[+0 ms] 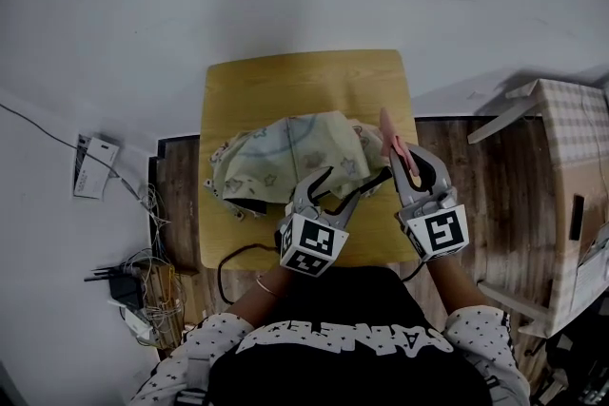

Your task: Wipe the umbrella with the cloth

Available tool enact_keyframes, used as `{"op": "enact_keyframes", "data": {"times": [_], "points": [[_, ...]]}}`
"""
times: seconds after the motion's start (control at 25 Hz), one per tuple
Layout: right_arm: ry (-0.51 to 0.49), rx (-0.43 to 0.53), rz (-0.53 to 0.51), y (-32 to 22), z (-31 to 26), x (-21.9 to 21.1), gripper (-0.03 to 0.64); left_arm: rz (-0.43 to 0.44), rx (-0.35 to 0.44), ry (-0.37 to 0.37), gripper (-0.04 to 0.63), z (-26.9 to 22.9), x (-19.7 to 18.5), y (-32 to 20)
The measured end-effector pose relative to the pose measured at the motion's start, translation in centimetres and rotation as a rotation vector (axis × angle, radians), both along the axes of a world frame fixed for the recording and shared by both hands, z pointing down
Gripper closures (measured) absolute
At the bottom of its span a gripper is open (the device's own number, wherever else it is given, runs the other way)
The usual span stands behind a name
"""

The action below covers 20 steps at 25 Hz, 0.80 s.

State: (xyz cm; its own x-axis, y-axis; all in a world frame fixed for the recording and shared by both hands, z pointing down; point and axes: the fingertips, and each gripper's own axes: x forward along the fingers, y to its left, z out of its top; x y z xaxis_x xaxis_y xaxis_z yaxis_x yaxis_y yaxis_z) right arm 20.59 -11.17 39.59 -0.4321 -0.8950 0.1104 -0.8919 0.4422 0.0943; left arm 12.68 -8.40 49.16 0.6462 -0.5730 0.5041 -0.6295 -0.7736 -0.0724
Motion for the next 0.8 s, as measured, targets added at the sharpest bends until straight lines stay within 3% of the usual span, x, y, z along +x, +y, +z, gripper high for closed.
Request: {"op": "enact_keyframes", "data": {"times": [0.4, 0.48, 0.52, 0.56, 0.6, 0.8], "points": [[-0.024, -0.052, -0.081, -0.2, 1.3, 2.3, 0.583, -0.178, 0.014, -0.080, 0.333, 2.2, 1.6, -2.1], [-0.032, -0.059, -0.098, -0.2, 1.6, 2.5, 0.583, -0.226, 0.014, -0.065, 0.397, 1.9, 1.3, -2.4], [-0.035, -0.062, -0.110, -0.2, 1.8, 2.4, 0.583, -0.246, 0.029, -0.064, 0.450, 1.6, 1.2, -2.4], [-0.037, -0.066, -0.124, -0.2, 2.0, 2.4, 0.583, -0.263, 0.048, -0.072, 0.560, 1.3, 1.0, -2.5], [-0.038, -0.068, -0.137, -0.2, 2.1, 2.3, 0.583, -0.276, 0.064, -0.082, 0.598, 1.2, 0.7, -2.5], [-0.049, -0.076, -0.208, -0.1, 2.5, 1.0, 0.583, -0.344, 0.093, -0.074, 0.598, 0.3, -1.2, -2.2]]}}
